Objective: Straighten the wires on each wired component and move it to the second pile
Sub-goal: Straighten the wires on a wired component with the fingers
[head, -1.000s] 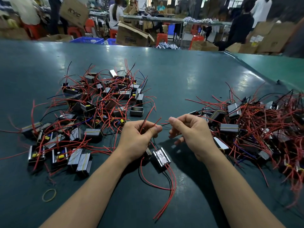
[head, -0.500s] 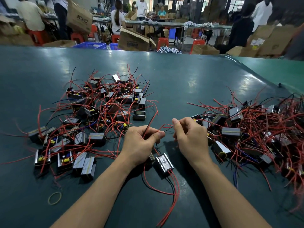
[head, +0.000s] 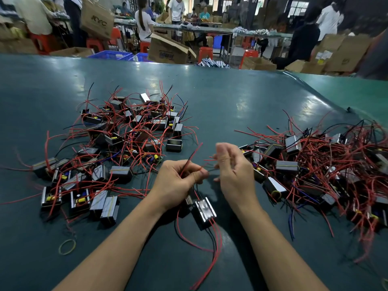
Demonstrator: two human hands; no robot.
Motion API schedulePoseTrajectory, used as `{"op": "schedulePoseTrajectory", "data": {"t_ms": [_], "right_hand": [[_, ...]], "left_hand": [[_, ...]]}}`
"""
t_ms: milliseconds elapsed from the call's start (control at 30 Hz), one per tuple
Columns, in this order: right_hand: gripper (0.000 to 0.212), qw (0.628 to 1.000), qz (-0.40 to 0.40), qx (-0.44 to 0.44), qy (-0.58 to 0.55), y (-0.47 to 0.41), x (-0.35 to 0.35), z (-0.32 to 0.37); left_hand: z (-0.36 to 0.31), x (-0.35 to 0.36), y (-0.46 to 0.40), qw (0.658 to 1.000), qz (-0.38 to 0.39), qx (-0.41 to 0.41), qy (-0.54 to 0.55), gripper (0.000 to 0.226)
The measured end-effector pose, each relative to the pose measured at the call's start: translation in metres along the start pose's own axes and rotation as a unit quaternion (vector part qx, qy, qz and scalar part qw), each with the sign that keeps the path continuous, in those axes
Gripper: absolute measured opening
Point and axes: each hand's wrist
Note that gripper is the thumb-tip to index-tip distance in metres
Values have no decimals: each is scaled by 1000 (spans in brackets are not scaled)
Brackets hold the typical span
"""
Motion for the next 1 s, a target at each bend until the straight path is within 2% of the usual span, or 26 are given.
{"op": "schedulePoseTrajectory", "data": {"t_ms": [100, 200, 400, 500, 733, 900, 1000], "right_hand": [[20, 992, 74, 23, -96, 0, 1, 5], [17, 978, 113, 52, -170, 2, -2, 6], [11, 980, 53, 76, -177, -3, -3, 3], [16, 987, 17, 88, -136, -2, -3, 1], [8, 987, 63, 79, -127, 0, -3, 1], [16, 988, 34, 92, -120, -1, -3, 1], [16, 986, 47, 93, -127, -2, -3, 2]], "left_hand": [[2, 0, 2, 997, 71, -17, 3, 11], [2, -1, 1, 996, 93, -11, -14, 22], [-4, 1, 1, 998, 35, -7, 54, 21], [1, -1, 0, 1000, 3, -11, 19, 9], [3, -2, -1, 998, -57, 2, 11, 18], [4, -1, -1, 998, -65, 5, -17, 17], [5, -1, -2, 997, -74, 16, -21, 16]]}}
Point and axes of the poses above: each hand's wrist, its own y-axis away from the middle knuckle, its own x-axis out of the palm, z = x × y, and after that the axes turned 13 degrees about x, right-handed
